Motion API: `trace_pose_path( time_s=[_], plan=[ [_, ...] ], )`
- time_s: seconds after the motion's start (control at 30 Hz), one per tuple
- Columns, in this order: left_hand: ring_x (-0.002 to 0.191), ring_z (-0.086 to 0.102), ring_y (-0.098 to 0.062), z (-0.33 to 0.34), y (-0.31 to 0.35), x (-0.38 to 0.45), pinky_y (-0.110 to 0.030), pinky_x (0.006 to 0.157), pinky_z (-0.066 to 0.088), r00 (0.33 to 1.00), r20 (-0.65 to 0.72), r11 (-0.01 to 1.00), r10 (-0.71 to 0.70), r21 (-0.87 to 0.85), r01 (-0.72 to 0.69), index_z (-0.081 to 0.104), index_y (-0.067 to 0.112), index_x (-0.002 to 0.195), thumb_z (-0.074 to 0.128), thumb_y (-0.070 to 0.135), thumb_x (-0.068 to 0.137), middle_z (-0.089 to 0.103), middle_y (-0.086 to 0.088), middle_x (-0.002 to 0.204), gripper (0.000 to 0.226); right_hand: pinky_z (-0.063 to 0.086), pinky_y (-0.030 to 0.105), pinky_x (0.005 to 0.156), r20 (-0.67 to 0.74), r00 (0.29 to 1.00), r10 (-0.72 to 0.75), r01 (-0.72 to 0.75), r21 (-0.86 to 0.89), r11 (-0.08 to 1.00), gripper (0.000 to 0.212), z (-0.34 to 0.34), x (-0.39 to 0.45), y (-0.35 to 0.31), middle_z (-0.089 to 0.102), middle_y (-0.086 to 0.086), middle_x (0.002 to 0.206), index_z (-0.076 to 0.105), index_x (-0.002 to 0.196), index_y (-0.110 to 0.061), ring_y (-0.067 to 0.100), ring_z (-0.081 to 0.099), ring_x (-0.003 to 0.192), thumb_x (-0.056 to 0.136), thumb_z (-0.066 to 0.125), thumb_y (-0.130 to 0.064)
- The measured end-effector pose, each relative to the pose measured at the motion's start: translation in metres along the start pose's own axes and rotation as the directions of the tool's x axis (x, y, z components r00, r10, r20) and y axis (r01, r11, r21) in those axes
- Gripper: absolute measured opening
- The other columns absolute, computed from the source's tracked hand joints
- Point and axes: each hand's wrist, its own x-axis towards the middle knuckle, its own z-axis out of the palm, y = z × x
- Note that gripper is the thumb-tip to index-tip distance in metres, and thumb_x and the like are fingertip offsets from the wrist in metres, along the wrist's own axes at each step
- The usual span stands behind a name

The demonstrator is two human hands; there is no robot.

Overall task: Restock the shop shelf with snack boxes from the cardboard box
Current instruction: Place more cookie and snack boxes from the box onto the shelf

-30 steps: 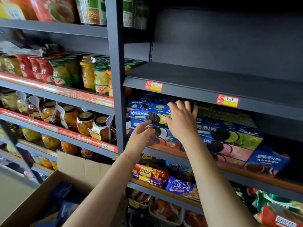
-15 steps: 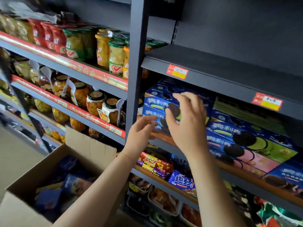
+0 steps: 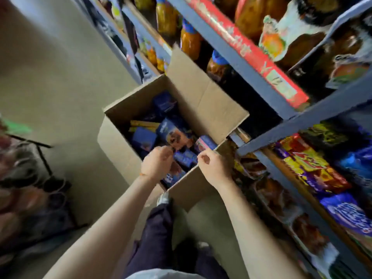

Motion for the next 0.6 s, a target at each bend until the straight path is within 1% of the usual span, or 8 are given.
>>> trace_pose_path(
  time_s=[0.07,0.13,0.23,0.3,0.37,0.47,0.53,0.6],
  plan=[
    [0.099,0.066,-0.037,0.011,-0.037,0.015,-0.048,0.092,0.049,0.999,-0.014,0.989,0.047,0.142,-0.044,0.073,0.012,0.099,0.034,0.035,0.076,0.070,-0.015,0.099,0.051,0.047,0.037,0.080,0.079,0.995,0.062,-0.057,-0.068,0.996,0.011,0.038,0.023,0.010,0.069,0.020,0.089,0.069,0.091,0.002,0.036,0.064,0.085,0.080,0.066,0.004],
    [0.121,0.058,-0.033,0.016,-0.063,0.027,-0.052,0.111,0.030,0.996,-0.014,0.955,0.082,0.287,-0.075,0.070,0.012,0.111,0.044,0.029,0.076,0.067,-0.013,0.118,0.047,0.045,0.040,0.084,0.133,0.986,0.103,-0.083,-0.150,0.985,0.019,0.068,0.045,0.016,0.066,0.021,0.097,0.068,0.100,0.000,0.038,0.062,0.093,0.081,0.065,0.001],
    [0.148,0.028,-0.035,0.015,-0.092,0.053,-0.058,0.120,0.010,0.994,0.008,0.898,0.113,0.428,-0.105,0.050,0.013,0.144,0.061,0.029,0.079,0.040,-0.014,0.155,0.068,0.041,0.038,0.088,0.254,0.950,0.180,-0.108,-0.273,0.956,0.030,0.102,0.077,0.017,0.060,0.019,0.114,0.062,0.116,-0.005,0.037,0.057,0.108,0.087,0.064,-0.009],
    [0.150,0.016,-0.041,0.011,-0.107,0.073,-0.057,0.120,0.004,0.997,0.009,0.876,0.075,0.477,-0.070,0.032,0.017,0.155,0.064,0.036,0.079,0.022,-0.019,0.162,0.085,0.042,0.037,0.090,0.340,0.906,0.251,-0.125,-0.350,0.928,0.040,0.120,0.096,0.015,0.055,0.016,0.122,0.056,0.124,-0.011,0.036,0.055,0.113,0.088,0.069,-0.023],
    [0.147,0.015,-0.047,0.004,-0.112,0.090,-0.055,0.121,0.004,1.000,-0.014,0.860,0.000,0.510,0.007,0.019,0.019,0.158,0.063,0.041,0.080,0.013,-0.027,0.162,0.093,0.043,0.039,0.093,0.409,0.867,0.284,-0.094,-0.425,0.900,0.053,0.136,0.111,0.011,0.049,0.013,0.126,0.052,0.131,-0.016,0.036,0.050,0.118,0.086,0.072,-0.037],
    [0.137,0.035,-0.047,0.002,-0.108,0.109,-0.051,0.117,0.017,0.996,0.036,0.788,-0.082,0.615,0.042,0.007,0.021,0.159,0.060,0.054,0.085,0.015,-0.032,0.158,0.097,0.045,0.045,0.100,0.498,0.813,0.303,-0.010,-0.508,0.862,0.070,0.154,0.120,-0.003,0.038,0.011,0.132,0.045,0.142,-0.025,0.035,0.041,0.127,0.084,0.072,-0.053],
    [0.127,0.046,-0.043,0.003,-0.105,0.114,-0.049,0.111,0.026,0.995,0.062,0.751,-0.078,0.660,0.018,0.004,0.024,0.159,0.055,0.056,0.089,0.019,-0.032,0.157,0.093,0.040,0.049,0.103,0.557,0.761,0.333,0.080,-0.590,0.804,0.077,0.164,0.116,-0.012,0.027,0.013,0.144,0.042,0.144,-0.025,0.036,0.029,0.136,0.081,0.070,-0.060],
    [0.122,0.049,-0.040,0.005,-0.107,0.114,-0.048,0.106,0.031,0.997,0.055,0.747,-0.051,0.665,0.001,0.005,0.026,0.159,0.052,0.054,0.091,0.024,-0.030,0.156,0.087,0.038,0.049,0.105,0.580,0.735,0.352,0.162,-0.654,0.739,0.082,0.168,0.110,-0.018,0.019,0.014,0.149,0.037,0.146,-0.025,0.035,0.023,0.139,0.080,0.070,-0.061]
  ],
)
